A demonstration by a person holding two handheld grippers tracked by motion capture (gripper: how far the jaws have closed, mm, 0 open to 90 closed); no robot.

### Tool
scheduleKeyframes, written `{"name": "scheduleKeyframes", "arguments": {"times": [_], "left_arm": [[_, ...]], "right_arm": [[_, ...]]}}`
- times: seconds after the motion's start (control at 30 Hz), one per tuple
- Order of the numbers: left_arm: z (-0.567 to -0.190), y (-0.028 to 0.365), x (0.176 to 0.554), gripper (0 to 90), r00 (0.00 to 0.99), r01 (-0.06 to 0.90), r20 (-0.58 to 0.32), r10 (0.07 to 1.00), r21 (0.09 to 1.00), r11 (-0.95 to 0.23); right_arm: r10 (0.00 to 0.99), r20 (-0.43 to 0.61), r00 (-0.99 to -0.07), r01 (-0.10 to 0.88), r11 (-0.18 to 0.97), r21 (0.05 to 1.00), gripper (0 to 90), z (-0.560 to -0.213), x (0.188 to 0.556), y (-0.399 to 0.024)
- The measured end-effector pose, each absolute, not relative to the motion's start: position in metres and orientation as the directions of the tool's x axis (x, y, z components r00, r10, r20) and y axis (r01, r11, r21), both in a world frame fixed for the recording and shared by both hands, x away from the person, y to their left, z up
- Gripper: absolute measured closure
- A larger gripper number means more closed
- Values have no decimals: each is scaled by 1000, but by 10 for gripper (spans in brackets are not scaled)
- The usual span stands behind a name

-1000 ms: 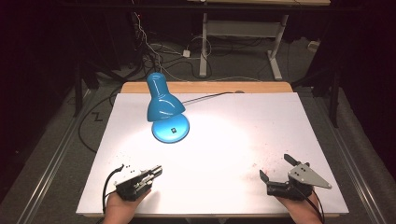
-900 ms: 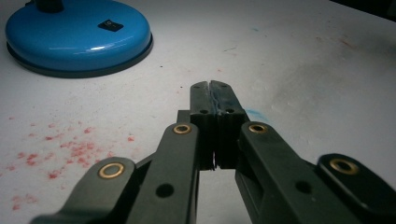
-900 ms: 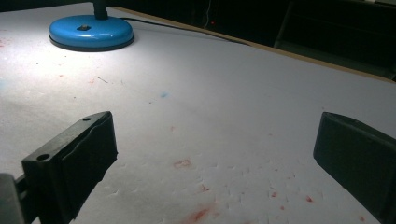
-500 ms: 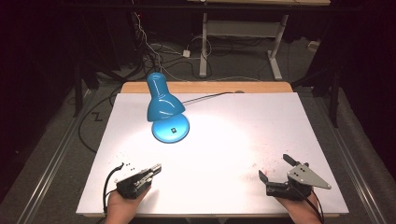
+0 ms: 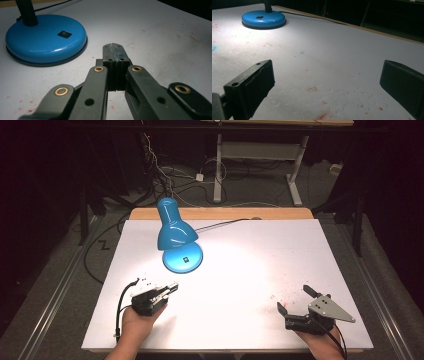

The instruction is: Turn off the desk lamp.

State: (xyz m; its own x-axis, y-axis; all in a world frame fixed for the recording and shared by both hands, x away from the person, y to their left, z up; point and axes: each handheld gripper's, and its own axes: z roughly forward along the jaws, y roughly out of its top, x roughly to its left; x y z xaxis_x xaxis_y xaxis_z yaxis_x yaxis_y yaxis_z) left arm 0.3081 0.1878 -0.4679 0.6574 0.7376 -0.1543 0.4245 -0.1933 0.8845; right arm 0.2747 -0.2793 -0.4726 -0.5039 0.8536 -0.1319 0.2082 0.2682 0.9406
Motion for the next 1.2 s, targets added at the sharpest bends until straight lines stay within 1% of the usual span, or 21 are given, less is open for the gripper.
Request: {"name": "scheduleKeyframes", "arguments": {"times": [0.4,0.53,0.57,0.67,0.77,0.97,1.03,1.2], "left_arm": [[-476,189,329,879,633,409,-152,759,898,-162],[-479,186,337,879,626,399,-126,770,900,-177],[-479,184,341,879,629,393,-96,771,896,-208],[-479,180,346,879,631,392,-85,771,892,-223],[-480,173,354,880,632,378,-45,774,889,-257],[-482,166,368,880,619,383,-49,784,890,-246],[-483,161,375,879,607,370,-8,795,888,-274],[-484,156,383,879,590,364,28,807,883,-297]], "right_arm": [[851,-134,-507,212,274,938,5,-474,277,-280],[854,-131,-503,212,269,939,5,-474,277,-280],[854,-131,-503,211,269,940,5,-474,277,-281],[854,-130,-503,210,268,940,5,-473,276,-281],[857,-127,-499,212,263,941,5,-473,276,-282],[857,-125,-499,210,260,943,5,-472,276,-282],[858,-122,-499,210,257,943,5,-472,276,-283],[860,-116,-497,211,249,945,5,-472,275,-283]]}}
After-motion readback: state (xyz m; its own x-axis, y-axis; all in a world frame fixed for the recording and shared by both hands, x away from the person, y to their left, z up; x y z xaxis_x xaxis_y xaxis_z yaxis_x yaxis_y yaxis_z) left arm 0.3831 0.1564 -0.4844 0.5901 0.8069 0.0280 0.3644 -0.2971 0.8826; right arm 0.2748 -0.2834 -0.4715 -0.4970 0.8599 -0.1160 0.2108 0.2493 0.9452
